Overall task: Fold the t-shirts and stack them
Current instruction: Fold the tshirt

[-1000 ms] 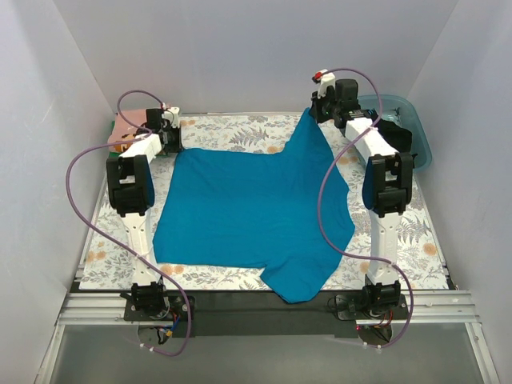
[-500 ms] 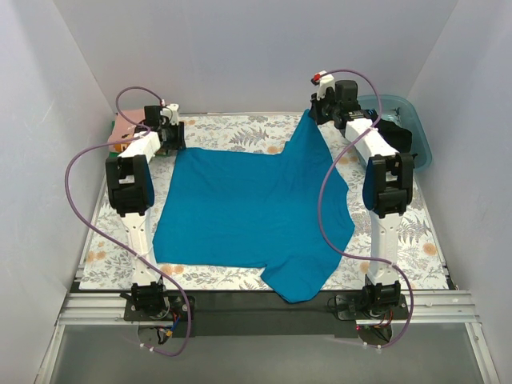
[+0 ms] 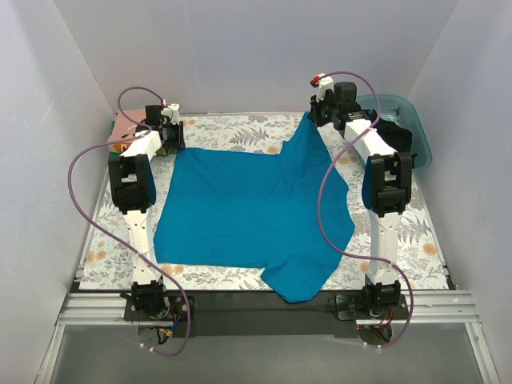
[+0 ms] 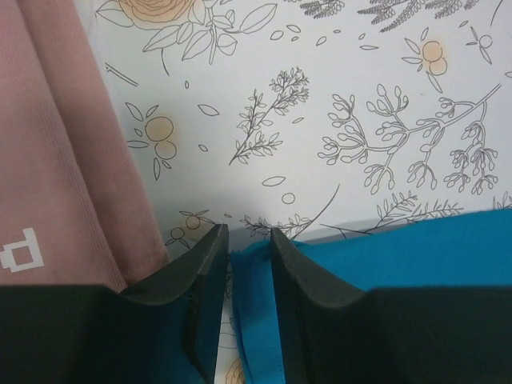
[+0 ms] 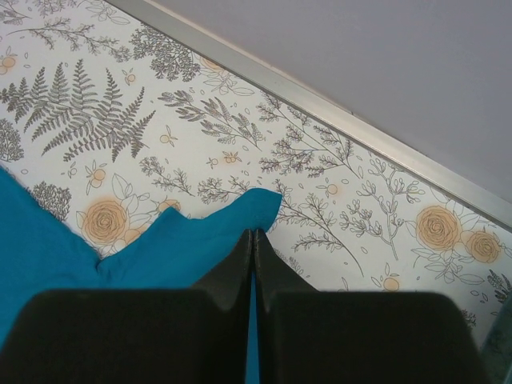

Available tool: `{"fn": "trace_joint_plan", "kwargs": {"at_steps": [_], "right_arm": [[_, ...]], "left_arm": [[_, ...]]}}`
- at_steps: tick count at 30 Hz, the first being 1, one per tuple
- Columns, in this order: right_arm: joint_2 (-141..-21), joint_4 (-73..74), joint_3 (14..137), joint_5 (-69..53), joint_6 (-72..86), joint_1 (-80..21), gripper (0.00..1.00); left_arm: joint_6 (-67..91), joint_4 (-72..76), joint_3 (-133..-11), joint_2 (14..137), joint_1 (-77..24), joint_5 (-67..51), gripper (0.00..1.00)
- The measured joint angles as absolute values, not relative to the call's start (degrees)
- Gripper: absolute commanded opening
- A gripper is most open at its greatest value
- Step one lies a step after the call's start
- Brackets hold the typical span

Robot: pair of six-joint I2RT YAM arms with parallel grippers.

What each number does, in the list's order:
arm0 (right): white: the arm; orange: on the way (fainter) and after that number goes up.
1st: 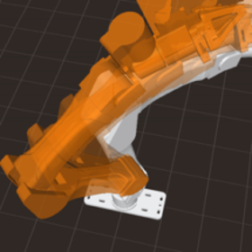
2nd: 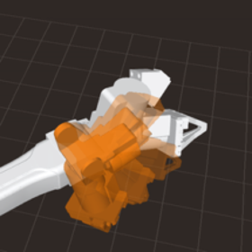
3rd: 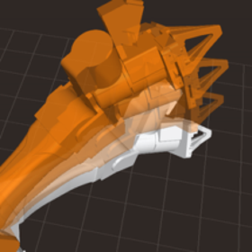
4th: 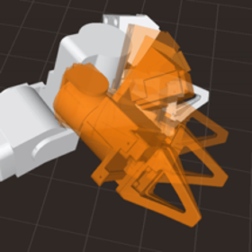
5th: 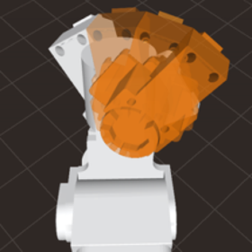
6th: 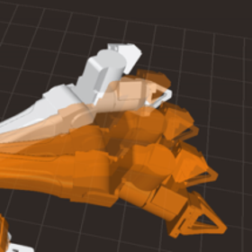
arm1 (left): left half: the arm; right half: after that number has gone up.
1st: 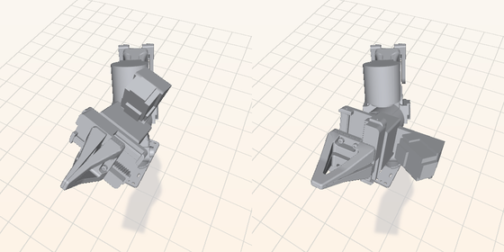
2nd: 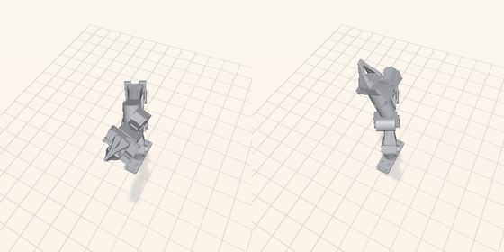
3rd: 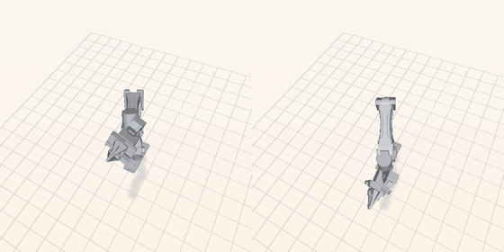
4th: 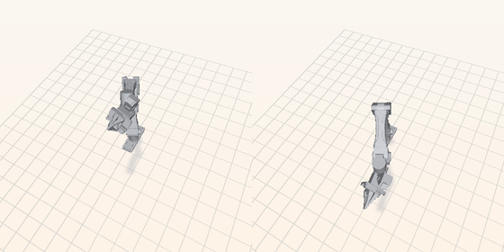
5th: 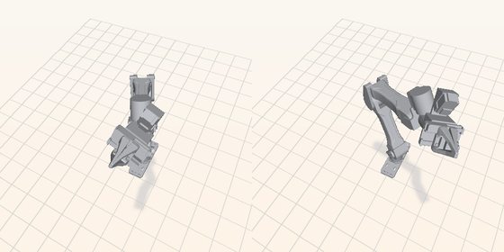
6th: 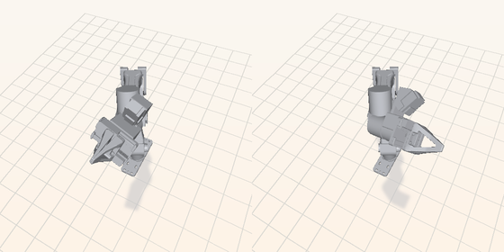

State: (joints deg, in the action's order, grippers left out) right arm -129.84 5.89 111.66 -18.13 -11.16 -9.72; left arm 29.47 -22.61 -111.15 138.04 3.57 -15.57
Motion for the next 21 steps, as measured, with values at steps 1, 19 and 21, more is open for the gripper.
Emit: {"fn": "trace_joint_plan", "kwargs": {"at_steps": [1,19,21], "right_arm": [[-129.84,5.89,111.66,-18.17,-11.16,-9.72,0.01],[-128.86,6.85,110.8,-19.27,-12.45,-9.69,0.01],[-127.68,7.22,109.67,-19.57,-12.71,-9.65,0.01]], "left_arm": [[29.43,-22.68,-111.15,138.04,3.57,-15.64,0.21],[29.34,-15.49,-99.33,131.74,3.97,-18.5,0.0],[28.82,-14.31,-96.44,129.47,4.16,-19.51,0.0]]}}
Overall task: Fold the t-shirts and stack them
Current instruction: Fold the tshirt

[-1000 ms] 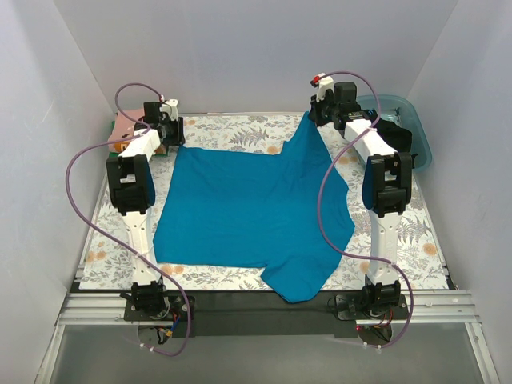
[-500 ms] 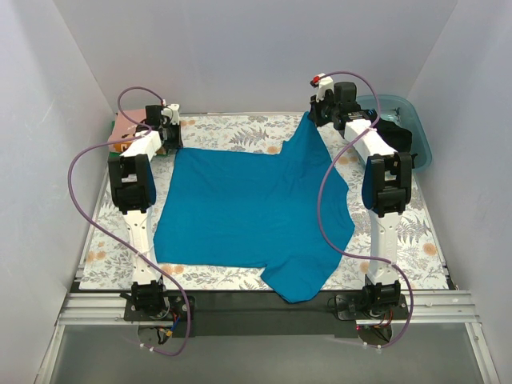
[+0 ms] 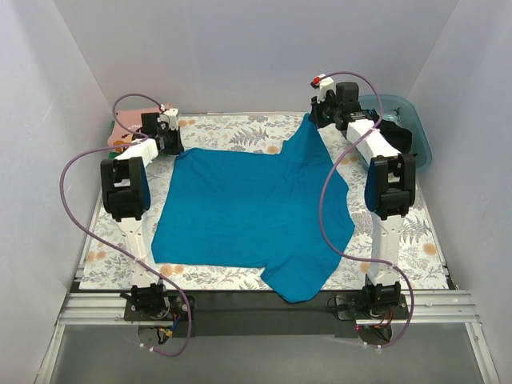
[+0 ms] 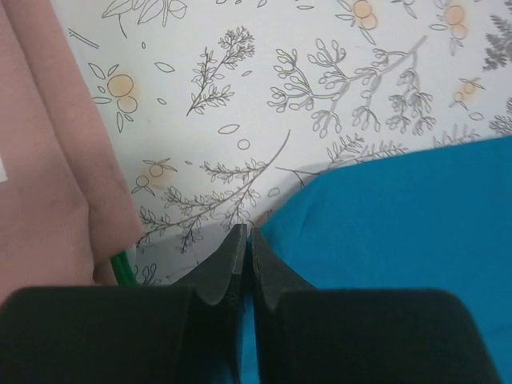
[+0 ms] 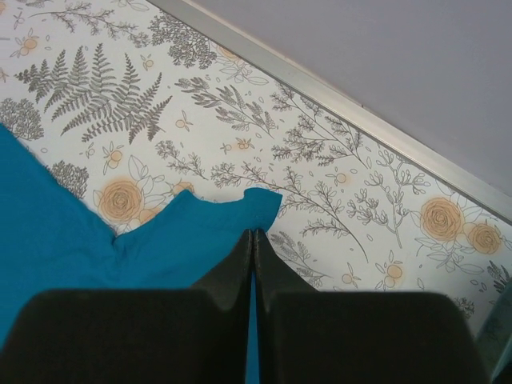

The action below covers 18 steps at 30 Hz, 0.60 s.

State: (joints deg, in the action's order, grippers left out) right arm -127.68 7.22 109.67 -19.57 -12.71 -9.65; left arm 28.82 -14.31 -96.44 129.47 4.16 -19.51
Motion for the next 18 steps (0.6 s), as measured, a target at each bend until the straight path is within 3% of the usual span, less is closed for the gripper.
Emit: {"fn": "trace_joint_plan", "kwargs": {"at_steps": [18], "right_arm": [[-110.8,9.06,93.19,-23.59,-13.87,-9.34,0.01]], "left_arm": [[20.1,-2.63,-78.32,115.66,9.69,-32.23,0.0]]}}
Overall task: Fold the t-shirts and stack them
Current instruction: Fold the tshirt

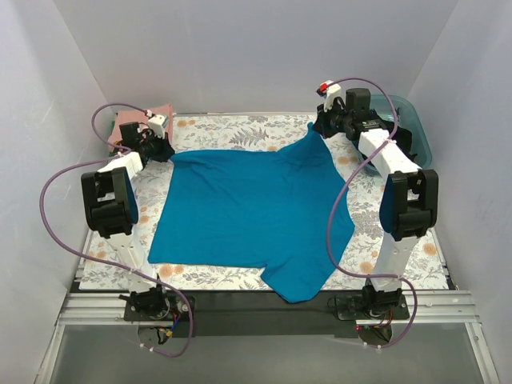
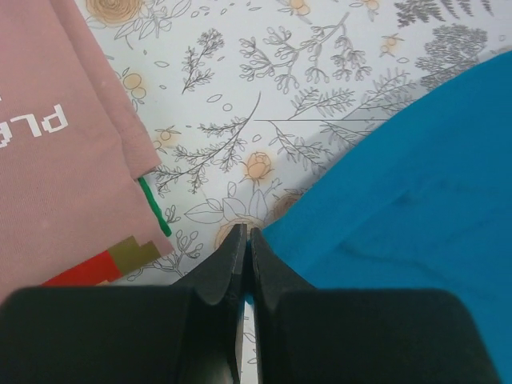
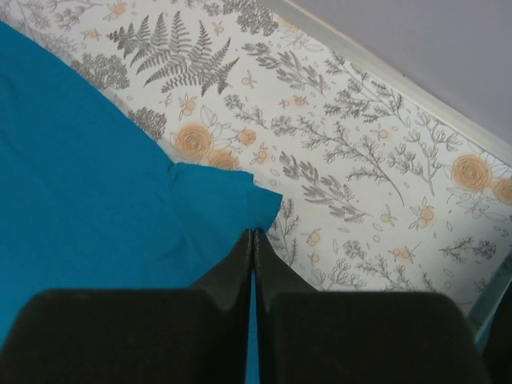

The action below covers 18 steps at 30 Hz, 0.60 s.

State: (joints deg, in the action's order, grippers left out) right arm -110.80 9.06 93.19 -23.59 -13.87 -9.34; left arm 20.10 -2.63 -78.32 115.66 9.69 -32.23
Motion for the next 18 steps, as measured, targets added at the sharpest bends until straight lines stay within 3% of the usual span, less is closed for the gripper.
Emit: {"fn": "trace_joint_plan", "kwargs": {"at_steps": [18], "right_arm": [[-91.72,14.09,77.71,-27.27,-15.46,-9.34,0.01]], "left_arm": [[11.9,3.09,-65.56,103.63,14.59,-45.39,0.0]]}}
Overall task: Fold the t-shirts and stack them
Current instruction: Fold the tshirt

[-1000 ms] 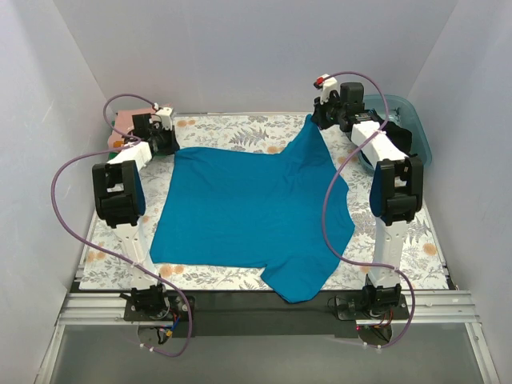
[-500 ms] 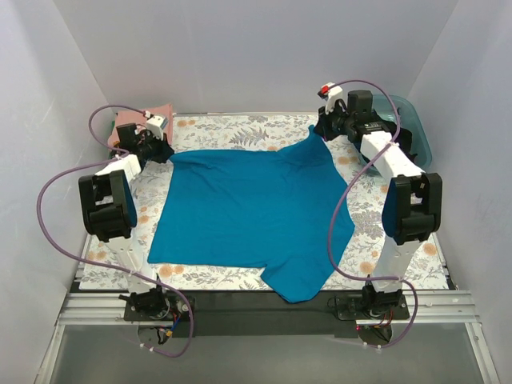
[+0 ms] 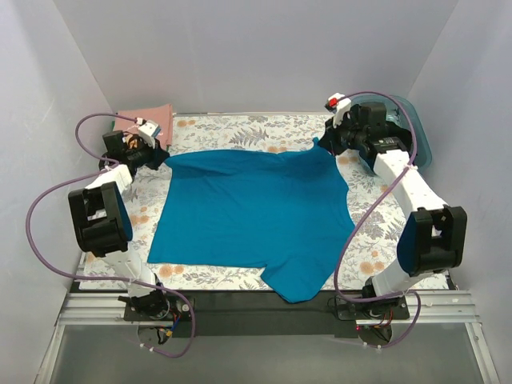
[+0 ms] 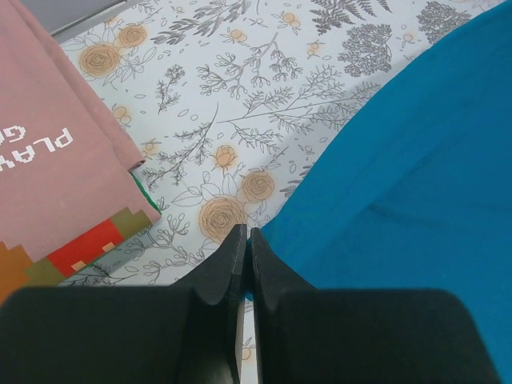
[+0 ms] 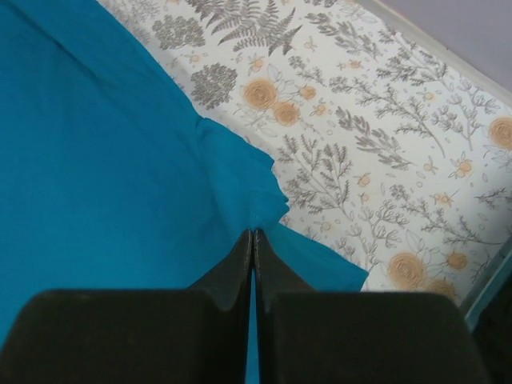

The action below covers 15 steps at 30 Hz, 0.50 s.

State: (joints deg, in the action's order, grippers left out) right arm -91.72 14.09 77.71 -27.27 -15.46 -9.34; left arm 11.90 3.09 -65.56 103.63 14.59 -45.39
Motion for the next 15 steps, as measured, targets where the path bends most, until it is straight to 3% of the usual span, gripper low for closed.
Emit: {"fn": "trace_joint_plan", "kwargs": {"at_steps": [15], "right_arm": [[-80.29,18.37,60.69,-30.65,-16.95,-9.34,0.01]], "left_arm": [[-0.49,-2.9,-56.58,97.65,17.21,-50.19,0.0]]}}
